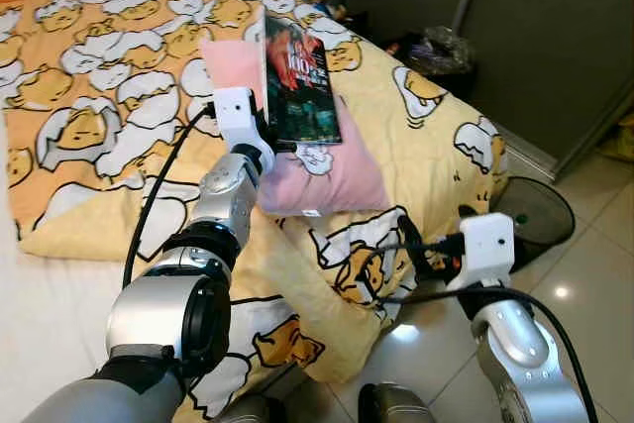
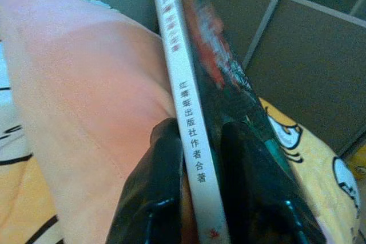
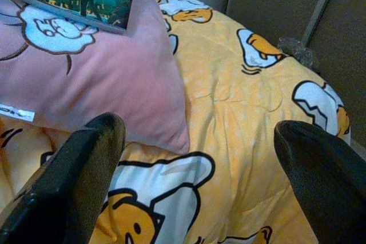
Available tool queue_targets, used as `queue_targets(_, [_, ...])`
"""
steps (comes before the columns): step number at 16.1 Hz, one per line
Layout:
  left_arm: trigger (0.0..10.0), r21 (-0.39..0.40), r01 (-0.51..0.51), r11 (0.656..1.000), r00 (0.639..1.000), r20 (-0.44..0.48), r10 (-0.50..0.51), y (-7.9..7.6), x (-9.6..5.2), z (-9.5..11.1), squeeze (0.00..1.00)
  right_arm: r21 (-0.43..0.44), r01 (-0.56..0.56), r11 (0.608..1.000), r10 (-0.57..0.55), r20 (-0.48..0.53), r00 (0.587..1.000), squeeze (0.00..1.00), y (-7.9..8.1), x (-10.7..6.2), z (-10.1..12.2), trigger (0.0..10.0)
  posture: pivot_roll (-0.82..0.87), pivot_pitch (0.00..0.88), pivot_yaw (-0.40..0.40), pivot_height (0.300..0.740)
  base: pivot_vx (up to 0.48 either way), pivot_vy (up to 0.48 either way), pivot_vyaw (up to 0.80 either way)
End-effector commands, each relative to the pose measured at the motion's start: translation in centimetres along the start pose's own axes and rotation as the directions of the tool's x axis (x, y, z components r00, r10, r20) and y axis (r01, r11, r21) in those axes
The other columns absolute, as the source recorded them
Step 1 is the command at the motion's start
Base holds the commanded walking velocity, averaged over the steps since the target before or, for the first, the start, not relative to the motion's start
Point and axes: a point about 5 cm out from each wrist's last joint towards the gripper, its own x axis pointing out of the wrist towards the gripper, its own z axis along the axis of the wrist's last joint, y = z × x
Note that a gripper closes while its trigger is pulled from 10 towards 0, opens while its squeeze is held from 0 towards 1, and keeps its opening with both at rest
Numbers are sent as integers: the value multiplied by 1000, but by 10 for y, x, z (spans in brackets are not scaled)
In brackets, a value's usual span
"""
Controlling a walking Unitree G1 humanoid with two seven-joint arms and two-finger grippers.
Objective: Clean up the room
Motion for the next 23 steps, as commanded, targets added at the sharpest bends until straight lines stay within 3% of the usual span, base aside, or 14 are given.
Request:
queue_targets(1, [10000,28,22,999,998,-57,-21,-5,-2,-13,1000,-7,-4,1000,4,8,1000,0,-1,-2,0,10000,-312,57,47,740,0,0,0])
queue_targets(6, [10000,73,29,997,996,-85,-23,-12,-3,-20,1000,-9,-7,1000,7,-3,1000,0,0,-5,-2,10000,-318,71,47,740,0,0,0])
queue_targets(10, [10000,228,30,973,995,-99,-8,-10,-3,-20,1000,-9,-8,1000,8,-10,1000,0,1,-6,-4,10000,-318,75,49,740,0,0,0])
queue_targets(11, [4863,224,40,974,993,-115,-14,-10,-3,-22,0,-9,-8,1000,8,-11,1000,0,1,-6,-4,10000,-317,75,50,740,0,0,0])
queue_targets(12, [0,173,11,985,992,-126,11,-7,-3,-22,0,-9,-9,1000,9,-13,1000,0,1,-6,-4,10000,-316,73,52,740,0,0,0])
queue_targets(14, [0,97,-3,995,991,-129,15,-7,-2,-21,0,-9,-9,1000,9,-14,1000,0,1,-5,-5,10000,-317,71,52,740,0,0,0])
queue_targets(15, [0,115,8,993,993,-116,5,-9,-1,-18,0,-9,-8,1000,8,-14,1000,0,0,-5,-5,10000,-318,71,53,740,0,0,0])
queue_targets(19, [0,367,54,928,998,9,-62,-20,2,0,0,-10,-7,1000,7,-15,1000,0,0,-5,-6,10000,-319,66,55,740,0,0,0])
queue_targets(20, [0,445,66,893,995,37,-91,-23,2,4,0,-10,-6,1000,6,-14,1000,0,0,-5,-6,10000,-320,61,57,740,0,0,0])
queue_targets(22, [0,427,66,902,997,16,-81,-21,1,0,0,-11,-5,1000,5,-14,1000,0,0,-5,-6,10000,-319,59,58,740,0,0,0])
queue_targets(23, [0,363,54,930,998,-6,-55,-18,1,-4,0,-12,-6,1000,6,-15,1000,0,0,-5,-6,10000,-320,56,58,740,0,0,0])
